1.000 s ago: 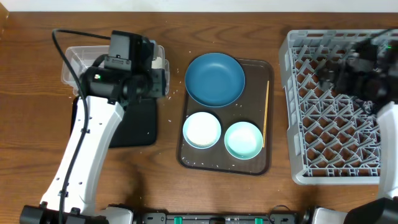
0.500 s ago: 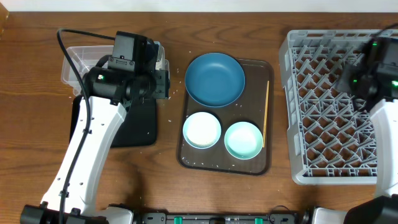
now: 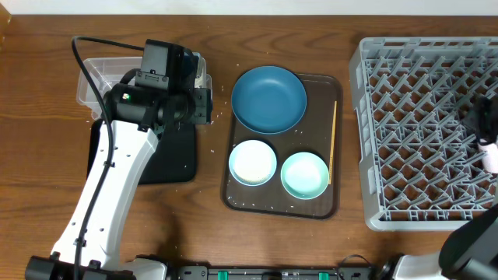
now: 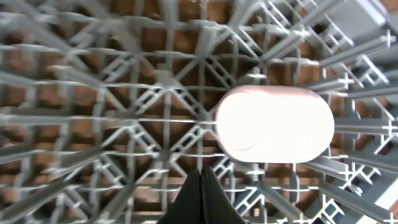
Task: Sort waste into correct bins and load items into the dishwasher rack
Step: 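Lower the cup into the rack and open the right gripper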
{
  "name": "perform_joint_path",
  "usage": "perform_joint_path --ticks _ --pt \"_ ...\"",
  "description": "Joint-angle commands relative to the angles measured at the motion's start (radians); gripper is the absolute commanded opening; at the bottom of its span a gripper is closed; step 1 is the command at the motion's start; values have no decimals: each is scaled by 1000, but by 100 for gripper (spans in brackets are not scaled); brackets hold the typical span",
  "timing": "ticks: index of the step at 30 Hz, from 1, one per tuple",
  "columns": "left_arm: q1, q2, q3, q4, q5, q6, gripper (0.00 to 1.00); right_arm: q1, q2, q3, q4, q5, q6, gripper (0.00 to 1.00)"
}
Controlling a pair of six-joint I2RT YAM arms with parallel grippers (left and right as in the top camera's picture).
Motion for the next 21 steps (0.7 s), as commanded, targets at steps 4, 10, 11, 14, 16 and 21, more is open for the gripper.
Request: perform_joint_path --ticks 4,10,11,14,16,21 --pt "-1 5 0 -2 -3 13 49 -86 57 7 5 -29 26 1" --pt "-1 5 0 -2 -3 13 49 -128 81 7 4 -55 35 1" --pt "-1 5 0 -2 -3 13 49 -132 81 7 5 -58 37 1" --pt "-1 5 0 -2 -3 14 49 -137 81 7 10 -62 42 1" --pt "-1 5 0 -2 -3 13 49 -137 81 7 14 -84 41 1" --pt "-1 5 0 -2 -3 13 49 -137 81 7 53 -280 18 1"
